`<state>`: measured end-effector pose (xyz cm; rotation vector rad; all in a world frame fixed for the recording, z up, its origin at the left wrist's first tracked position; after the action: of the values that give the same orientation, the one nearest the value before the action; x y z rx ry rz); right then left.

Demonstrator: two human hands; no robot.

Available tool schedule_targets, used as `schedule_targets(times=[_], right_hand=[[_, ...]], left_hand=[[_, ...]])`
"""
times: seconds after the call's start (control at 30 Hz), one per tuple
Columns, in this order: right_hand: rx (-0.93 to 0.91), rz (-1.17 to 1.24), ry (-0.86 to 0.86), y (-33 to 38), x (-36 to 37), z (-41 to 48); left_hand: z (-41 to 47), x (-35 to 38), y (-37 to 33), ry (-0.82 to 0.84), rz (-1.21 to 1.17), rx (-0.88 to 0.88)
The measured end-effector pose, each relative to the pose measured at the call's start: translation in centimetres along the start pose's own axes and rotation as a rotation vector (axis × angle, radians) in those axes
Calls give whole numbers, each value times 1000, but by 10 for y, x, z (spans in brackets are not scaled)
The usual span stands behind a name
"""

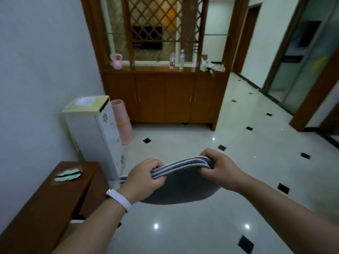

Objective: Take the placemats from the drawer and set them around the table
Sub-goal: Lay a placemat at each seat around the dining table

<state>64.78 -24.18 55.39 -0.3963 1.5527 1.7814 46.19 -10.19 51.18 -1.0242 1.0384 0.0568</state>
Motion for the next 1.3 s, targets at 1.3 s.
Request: schedule_targets(times=[1.3], right_hand=[[917,-252,-1164,-149,-397,-770]], left_hand=[[-226,594,-687,1012,-63,1116]])
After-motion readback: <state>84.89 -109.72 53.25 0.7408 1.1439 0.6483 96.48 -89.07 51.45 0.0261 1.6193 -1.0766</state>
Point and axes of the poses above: each hand's wrist, its own z-axis towards the middle knuckle, its own x-axis out of the palm, y = z × x, the point moved 6 cm from there along z, towards the middle knuckle, and after that the axes turned 10 degrees about -x, right-handed, at the moved point
